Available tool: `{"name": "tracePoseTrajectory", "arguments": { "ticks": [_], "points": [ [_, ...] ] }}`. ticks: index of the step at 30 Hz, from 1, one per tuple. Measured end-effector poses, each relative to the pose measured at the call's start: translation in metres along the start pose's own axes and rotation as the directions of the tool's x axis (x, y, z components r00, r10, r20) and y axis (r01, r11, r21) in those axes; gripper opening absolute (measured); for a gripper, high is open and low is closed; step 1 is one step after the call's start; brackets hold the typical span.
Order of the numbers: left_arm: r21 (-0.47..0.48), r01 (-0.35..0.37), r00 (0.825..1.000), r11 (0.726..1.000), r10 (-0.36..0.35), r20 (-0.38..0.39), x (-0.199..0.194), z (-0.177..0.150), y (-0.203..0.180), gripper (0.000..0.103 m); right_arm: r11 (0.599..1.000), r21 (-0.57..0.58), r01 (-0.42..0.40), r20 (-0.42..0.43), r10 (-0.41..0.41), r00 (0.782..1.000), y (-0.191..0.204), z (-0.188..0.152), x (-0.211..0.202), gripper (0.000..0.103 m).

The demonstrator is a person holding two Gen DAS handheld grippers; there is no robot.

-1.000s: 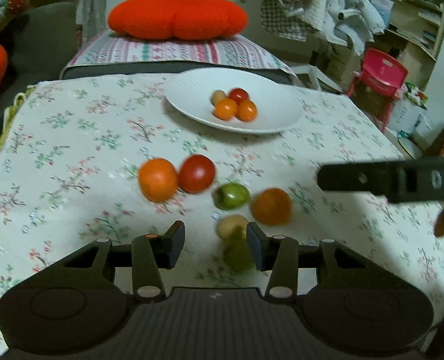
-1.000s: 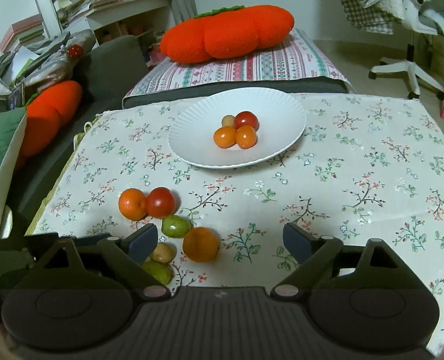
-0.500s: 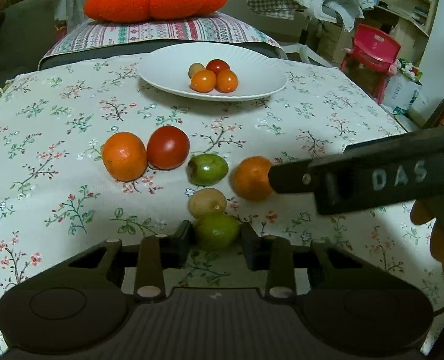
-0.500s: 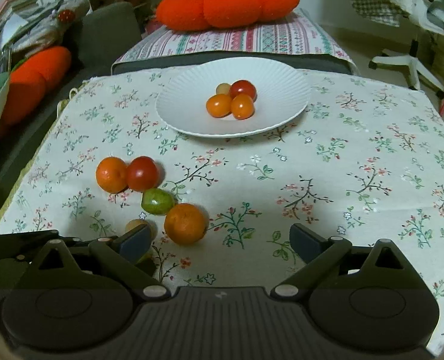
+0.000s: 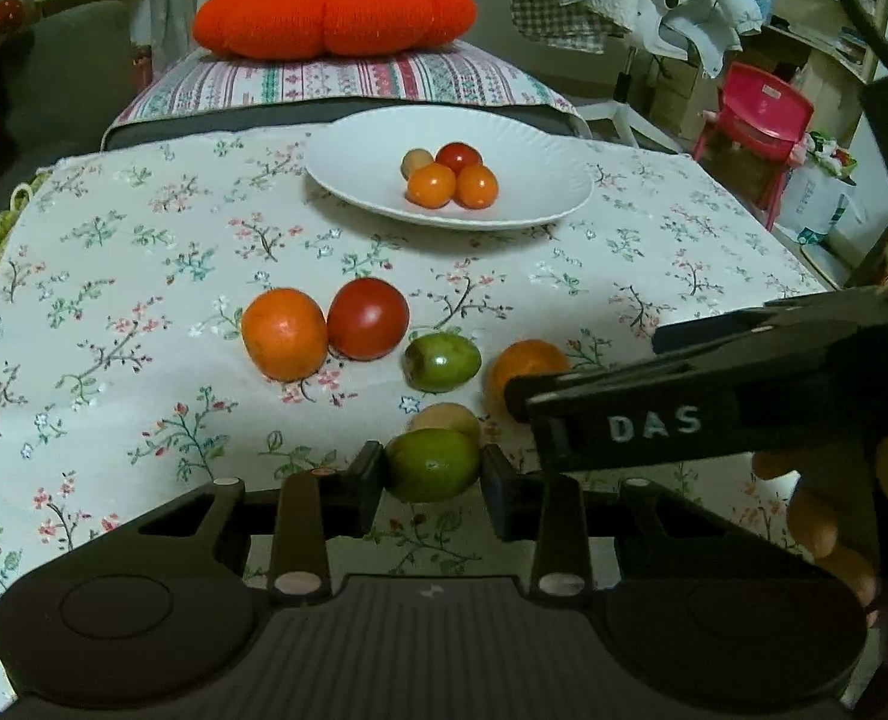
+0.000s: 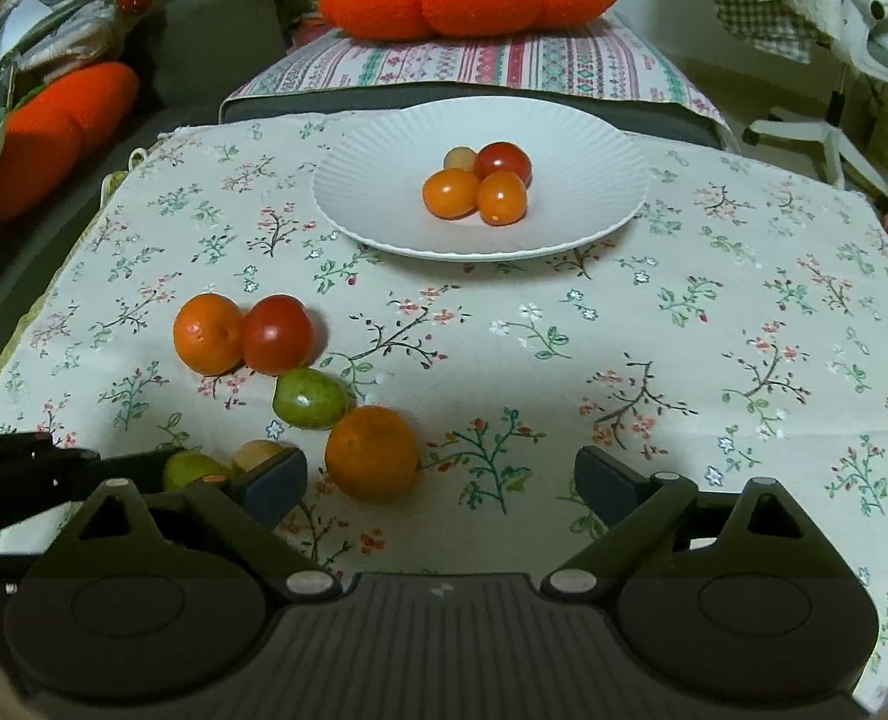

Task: Organize fruits
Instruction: 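Grasp the orange tomato with the right tool while the left tool grasps a green tomato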

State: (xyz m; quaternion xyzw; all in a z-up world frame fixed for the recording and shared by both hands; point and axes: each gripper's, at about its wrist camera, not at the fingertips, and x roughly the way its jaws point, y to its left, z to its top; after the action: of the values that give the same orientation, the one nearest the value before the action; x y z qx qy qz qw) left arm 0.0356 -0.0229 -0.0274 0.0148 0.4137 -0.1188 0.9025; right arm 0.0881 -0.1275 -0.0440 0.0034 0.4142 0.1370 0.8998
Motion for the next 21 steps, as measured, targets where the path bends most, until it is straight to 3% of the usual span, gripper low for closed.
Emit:
{"name": "tracePoseTrajectory", "arguments": {
  "ticks": [4, 6, 8, 9, 21],
  "points": [
    [-0.003, -0.003, 1.000, 1.000, 0.003, -0.003, 0.000, 0.000, 0.001, 0.018, 1.000, 0.004, -0.019, -0.027, 0.020, 0.999, 0.004, 0.000, 0.008, 0.065],
    [-0.004, -0.004, 1.000, 1.000, 0.004, -0.005, 0.000, 0.000, 0.001, 0.018, 1.000, -0.005, -0.020, -0.023, 0.020, 1.000, 0.006, -0.001, 0.008, 0.058],
    [-0.002, -0.006, 1.000, 1.000, 0.006, -0.006, 0.000, -0.001, 0.001, 0.018, 0.999, -0.028, -0.019, -0.012, 0.019, 1.000, 0.009, -0.001, 0.007, 0.035],
    [0.001, -0.007, 1.000, 1.000, 0.007, -0.007, 0.000, -0.001, 0.000, 0.018, 0.999, -0.028, -0.033, -0.010, 0.032, 0.999, 0.010, -0.001, 0.005, 0.031],
    [-0.003, -0.011, 1.000, 1.000, 0.011, 0.000, -0.001, 0.001, 0.001, 0.018, 0.999, -0.039, -0.030, -0.006, 0.030, 1.000, 0.014, -0.001, -0.002, 0.029]
  ]
}}
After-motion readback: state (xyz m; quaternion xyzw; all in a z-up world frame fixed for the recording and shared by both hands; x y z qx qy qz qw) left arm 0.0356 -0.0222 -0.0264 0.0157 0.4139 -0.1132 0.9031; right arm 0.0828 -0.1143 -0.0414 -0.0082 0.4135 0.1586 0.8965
